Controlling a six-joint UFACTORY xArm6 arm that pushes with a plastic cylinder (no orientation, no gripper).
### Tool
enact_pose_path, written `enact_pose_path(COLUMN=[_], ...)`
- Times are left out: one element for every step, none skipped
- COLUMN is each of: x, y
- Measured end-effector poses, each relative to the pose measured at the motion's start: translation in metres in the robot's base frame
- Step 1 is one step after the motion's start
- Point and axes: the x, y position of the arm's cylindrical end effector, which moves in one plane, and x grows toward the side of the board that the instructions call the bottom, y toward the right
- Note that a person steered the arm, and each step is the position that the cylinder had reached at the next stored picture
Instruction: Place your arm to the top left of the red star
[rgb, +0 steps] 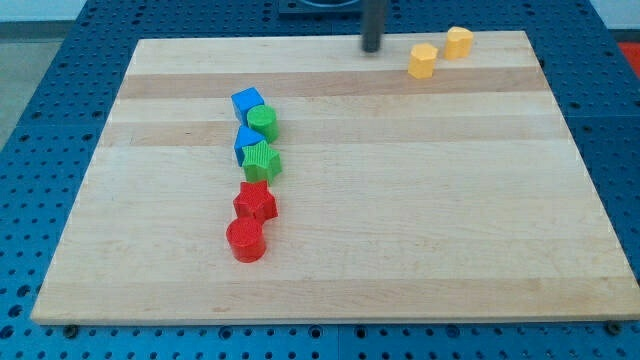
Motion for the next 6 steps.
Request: enact_pose_path(x=[-0.002, 0.023, 0.094, 0.097, 0.107, 0.134], y=[-0.076, -0.123, -0.154, -0.155, -0.167, -0.192])
